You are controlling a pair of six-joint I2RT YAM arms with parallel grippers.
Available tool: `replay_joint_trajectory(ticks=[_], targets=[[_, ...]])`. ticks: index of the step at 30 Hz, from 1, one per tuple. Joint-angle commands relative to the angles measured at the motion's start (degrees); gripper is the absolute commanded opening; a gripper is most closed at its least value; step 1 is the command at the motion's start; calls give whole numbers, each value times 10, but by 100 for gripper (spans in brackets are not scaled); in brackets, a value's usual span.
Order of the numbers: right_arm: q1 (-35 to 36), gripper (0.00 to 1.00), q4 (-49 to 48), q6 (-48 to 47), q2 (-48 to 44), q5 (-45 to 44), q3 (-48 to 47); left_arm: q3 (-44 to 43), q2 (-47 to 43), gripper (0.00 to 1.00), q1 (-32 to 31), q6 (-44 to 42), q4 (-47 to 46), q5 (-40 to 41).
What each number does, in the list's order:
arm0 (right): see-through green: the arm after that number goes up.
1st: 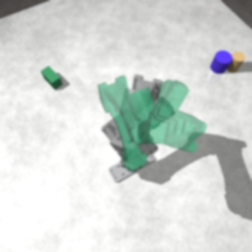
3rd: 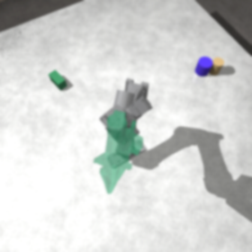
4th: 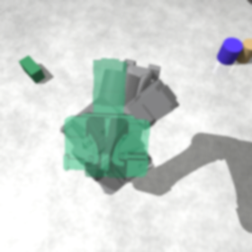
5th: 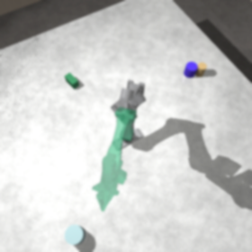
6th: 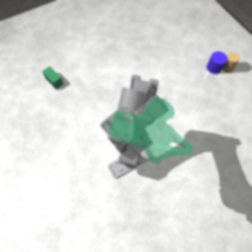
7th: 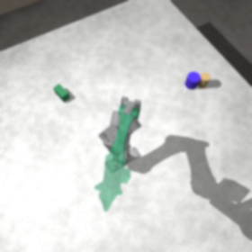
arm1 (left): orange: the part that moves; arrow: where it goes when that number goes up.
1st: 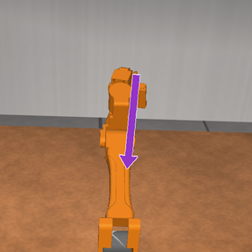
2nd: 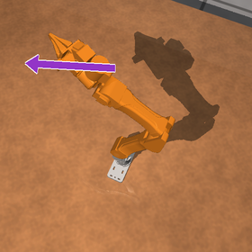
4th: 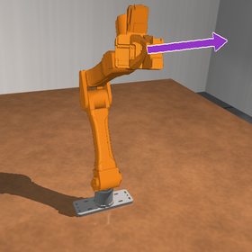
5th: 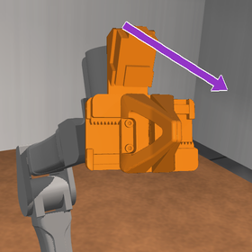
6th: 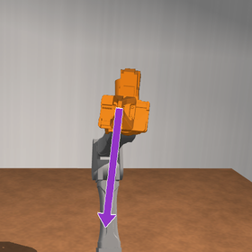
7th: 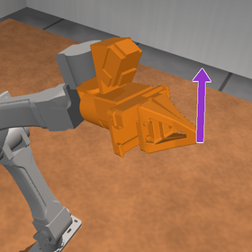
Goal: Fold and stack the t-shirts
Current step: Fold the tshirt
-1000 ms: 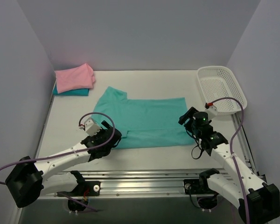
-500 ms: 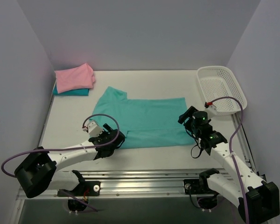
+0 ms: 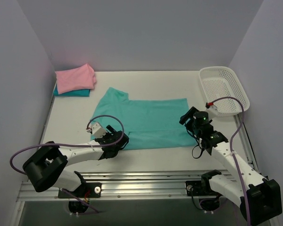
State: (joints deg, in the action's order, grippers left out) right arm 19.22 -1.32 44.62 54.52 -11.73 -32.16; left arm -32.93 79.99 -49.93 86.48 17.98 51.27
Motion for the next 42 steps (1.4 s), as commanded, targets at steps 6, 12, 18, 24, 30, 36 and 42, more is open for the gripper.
replay_joint_trajectory(ticks=[6,12,18,24,30,36,42], targets=[[3,65,-24,-9,17,-16,-3,-21,13,84,6,-10,-43,18],[3,64,-32,-9,27,-12,-2,-24,21,84,12,-18,-49,22],[4,63,-36,-8,33,-12,-1,-28,37,81,21,-36,-73,21],[4,62,-40,-8,40,-12,0,-31,56,80,33,-51,-102,12],[4,61,-45,-8,47,-12,0,-34,56,80,43,-64,-113,8],[5,61,-51,-8,55,-12,3,-35,46,79,45,-70,-109,14],[5,61,-52,-8,57,-10,2,-39,49,64,53,-71,-108,18]])
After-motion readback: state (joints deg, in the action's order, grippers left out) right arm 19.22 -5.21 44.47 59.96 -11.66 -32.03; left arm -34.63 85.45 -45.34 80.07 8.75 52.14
